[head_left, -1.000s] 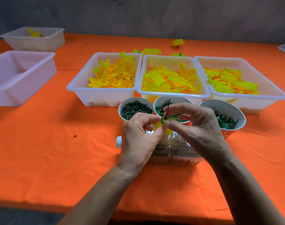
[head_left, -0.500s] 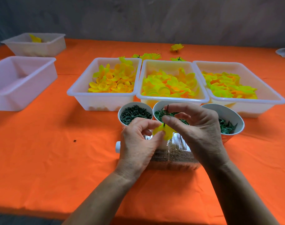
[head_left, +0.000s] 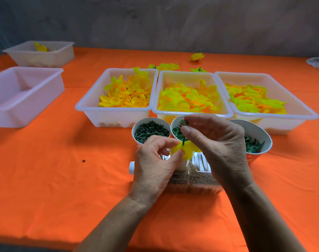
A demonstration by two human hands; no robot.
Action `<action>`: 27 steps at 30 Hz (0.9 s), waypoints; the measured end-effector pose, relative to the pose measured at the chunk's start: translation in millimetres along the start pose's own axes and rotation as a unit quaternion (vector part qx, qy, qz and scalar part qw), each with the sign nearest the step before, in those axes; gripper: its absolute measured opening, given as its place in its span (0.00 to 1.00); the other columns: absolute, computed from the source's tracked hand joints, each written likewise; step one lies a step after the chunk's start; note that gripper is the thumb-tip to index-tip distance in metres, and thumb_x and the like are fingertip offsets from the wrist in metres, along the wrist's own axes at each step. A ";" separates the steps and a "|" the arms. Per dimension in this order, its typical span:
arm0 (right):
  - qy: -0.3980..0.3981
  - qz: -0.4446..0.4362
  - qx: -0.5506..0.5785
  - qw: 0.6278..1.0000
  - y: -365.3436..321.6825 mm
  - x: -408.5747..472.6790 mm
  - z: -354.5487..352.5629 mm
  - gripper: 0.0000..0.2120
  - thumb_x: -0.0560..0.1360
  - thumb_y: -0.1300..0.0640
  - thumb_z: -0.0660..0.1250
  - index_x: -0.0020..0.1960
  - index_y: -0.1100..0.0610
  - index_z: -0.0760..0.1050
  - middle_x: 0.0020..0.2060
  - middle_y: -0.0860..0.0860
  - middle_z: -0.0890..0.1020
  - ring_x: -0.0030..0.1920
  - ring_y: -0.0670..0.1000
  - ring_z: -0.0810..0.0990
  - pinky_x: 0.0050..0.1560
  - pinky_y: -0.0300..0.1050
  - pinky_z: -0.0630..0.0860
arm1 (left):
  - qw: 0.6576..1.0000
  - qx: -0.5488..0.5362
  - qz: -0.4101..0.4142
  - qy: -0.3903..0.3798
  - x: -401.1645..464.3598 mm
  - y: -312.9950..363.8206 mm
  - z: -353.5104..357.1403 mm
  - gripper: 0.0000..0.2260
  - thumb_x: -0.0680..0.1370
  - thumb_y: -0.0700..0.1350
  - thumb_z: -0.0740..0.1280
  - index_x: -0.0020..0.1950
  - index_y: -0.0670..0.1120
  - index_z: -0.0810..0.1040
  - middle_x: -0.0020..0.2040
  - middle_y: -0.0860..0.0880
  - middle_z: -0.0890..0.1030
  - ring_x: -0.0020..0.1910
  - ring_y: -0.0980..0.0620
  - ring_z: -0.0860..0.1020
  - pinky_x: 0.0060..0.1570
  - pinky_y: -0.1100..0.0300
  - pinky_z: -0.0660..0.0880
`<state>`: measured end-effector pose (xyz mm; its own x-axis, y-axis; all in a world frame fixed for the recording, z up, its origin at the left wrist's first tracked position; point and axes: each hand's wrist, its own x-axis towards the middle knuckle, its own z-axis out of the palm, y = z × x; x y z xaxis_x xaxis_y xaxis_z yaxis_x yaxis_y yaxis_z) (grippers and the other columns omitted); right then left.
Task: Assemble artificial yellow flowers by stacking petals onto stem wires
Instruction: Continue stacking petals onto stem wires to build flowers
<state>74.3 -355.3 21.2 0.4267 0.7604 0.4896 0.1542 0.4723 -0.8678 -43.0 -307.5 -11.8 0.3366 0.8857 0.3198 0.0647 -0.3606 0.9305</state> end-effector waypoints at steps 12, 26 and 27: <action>0.012 0.005 0.027 1.000 -1.5 -0.6 -1.8 0.10 0.67 0.68 0.73 0.45 0.57 0.82 0.38 0.54 0.86 0.39 0.51 0.84 0.42 0.41 0.79 | 1.000 -0.003 -0.015 0.000 -0.9 -1.8 0.1 0.10 0.68 0.37 0.75 0.41 0.52 0.82 0.36 0.57 0.76 0.34 0.60 0.73 0.38 0.64 0.73; 0.002 0.018 0.015 1.000 -1.7 -1.9 -3.1 0.09 0.66 0.69 0.73 0.45 0.62 0.81 0.40 0.57 0.85 0.40 0.52 0.85 0.45 0.43 0.80 | 1.000 0.004 -0.007 0.001 -1.3 0.7 0.1 0.10 0.68 0.36 0.75 0.42 0.51 0.82 0.39 0.54 0.79 0.35 0.58 0.74 0.39 0.64 0.74; 0.001 0.018 0.013 1.000 -1.4 -2.1 -3.4 0.09 0.66 0.69 0.73 0.45 0.62 0.81 0.40 0.57 0.85 0.40 0.53 0.85 0.45 0.43 0.81 | 1.000 0.006 -0.006 0.000 -1.3 0.8 0.0 0.10 0.68 0.37 0.75 0.42 0.51 0.82 0.39 0.54 0.79 0.35 0.58 0.74 0.38 0.64 0.73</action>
<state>76.2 -359.1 21.1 0.4336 0.7764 0.4573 0.1148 0.4557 -0.8827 -43.4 -308.9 -11.5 0.3351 0.8902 0.3088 0.0806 -0.3536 0.9319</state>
